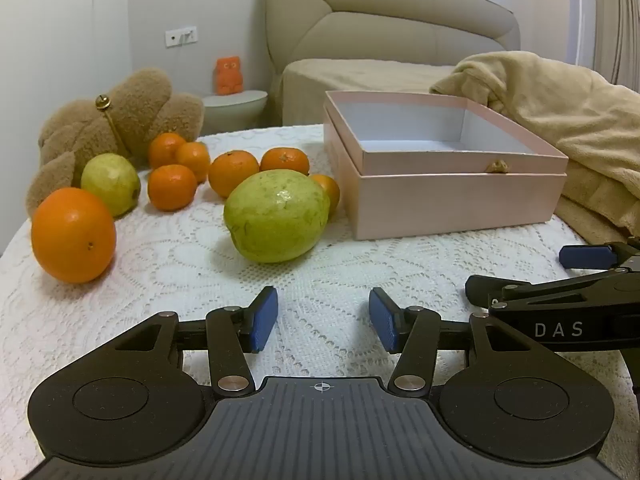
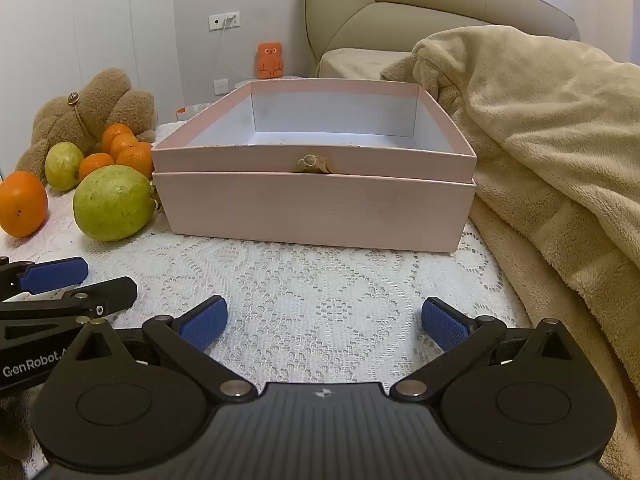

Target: Organize fruits

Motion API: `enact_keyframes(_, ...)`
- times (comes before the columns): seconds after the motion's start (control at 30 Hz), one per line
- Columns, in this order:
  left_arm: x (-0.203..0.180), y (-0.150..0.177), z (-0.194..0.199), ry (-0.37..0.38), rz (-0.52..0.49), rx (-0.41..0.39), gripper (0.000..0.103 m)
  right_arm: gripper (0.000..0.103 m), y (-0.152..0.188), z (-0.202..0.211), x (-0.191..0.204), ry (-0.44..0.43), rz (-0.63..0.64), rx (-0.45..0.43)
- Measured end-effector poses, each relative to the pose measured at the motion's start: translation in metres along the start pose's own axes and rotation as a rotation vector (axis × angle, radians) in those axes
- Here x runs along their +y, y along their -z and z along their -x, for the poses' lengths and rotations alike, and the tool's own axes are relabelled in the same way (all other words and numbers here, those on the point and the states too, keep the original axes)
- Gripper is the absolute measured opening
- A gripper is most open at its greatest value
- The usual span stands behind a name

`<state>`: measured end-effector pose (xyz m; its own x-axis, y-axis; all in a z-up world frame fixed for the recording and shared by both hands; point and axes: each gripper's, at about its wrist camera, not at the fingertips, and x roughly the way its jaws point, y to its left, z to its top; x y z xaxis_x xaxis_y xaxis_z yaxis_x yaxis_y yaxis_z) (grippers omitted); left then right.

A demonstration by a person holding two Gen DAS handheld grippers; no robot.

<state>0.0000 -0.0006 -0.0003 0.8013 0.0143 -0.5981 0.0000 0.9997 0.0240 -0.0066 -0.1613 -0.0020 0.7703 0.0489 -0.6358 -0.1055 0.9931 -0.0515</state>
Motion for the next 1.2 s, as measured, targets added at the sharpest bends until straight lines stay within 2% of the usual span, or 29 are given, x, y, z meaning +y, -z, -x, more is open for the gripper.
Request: enact_keyframes(1.2, -0.0007, -0.0002, 0.0002, 0.010, 0.013, 0.000, 0.057, 0.103, -0.0002, 0.0000, 0.0000, -0.002, -0.002, 0.000)
